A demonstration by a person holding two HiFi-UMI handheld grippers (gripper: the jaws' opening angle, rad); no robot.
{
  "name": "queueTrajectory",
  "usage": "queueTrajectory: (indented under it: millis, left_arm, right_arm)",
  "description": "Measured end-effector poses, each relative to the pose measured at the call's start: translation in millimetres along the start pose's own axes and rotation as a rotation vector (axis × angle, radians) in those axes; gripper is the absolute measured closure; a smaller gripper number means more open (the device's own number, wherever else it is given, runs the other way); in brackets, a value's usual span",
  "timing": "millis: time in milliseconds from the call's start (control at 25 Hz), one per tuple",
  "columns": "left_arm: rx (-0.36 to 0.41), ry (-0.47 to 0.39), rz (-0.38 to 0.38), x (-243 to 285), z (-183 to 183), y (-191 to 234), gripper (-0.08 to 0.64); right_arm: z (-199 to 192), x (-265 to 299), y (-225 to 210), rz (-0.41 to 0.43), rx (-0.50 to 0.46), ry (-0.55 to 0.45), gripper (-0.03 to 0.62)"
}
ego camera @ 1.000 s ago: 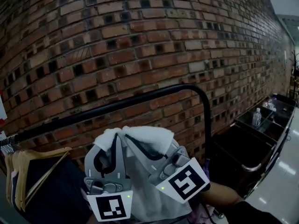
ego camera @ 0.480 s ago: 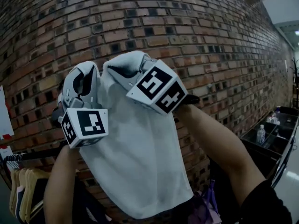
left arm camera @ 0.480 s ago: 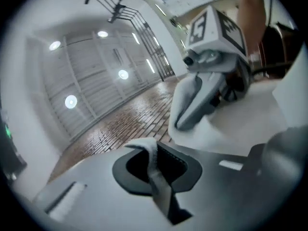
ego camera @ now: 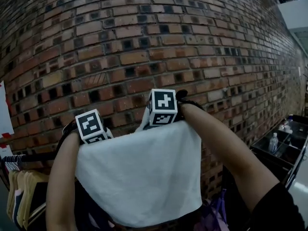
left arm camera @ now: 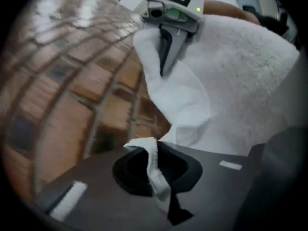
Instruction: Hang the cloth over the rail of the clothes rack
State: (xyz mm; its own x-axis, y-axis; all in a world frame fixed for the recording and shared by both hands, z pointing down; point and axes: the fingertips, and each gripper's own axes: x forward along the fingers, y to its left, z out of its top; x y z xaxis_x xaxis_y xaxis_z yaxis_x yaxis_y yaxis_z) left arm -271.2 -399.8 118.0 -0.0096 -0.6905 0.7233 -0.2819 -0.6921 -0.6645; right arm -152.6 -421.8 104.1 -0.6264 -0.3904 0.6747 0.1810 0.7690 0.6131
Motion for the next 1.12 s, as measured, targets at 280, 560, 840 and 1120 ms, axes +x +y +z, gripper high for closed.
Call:
queueTrajectory:
  millis: [280,560,840,1120]
  left_arm:
    - [-0.300,-0.006,-0.303,18.2,-13.9,-42.2,0.382]
    - [-0.352,0.009,-0.320,20.6,-24.1,-44.4,0.305]
    - [-0.327,-0.003,-0.304,20.4,-20.9,-41.2,0.305]
    - [-0.249,-0.138,-0.185,11.8,-2.6,-18.0,0.305]
  right_arm:
    - [-26.6,14.9,24.4,0.255,0.273,0.057,0.396]
    - [-4.7,3.4,28.2,0.321,0.306,-0.035,0.394]
    - [-36.8,12.5,23.4,0.258,0.235,0.203,0.394]
    - [11.4,-4.1,-0.5,0.140,0.182,-0.123,0.394]
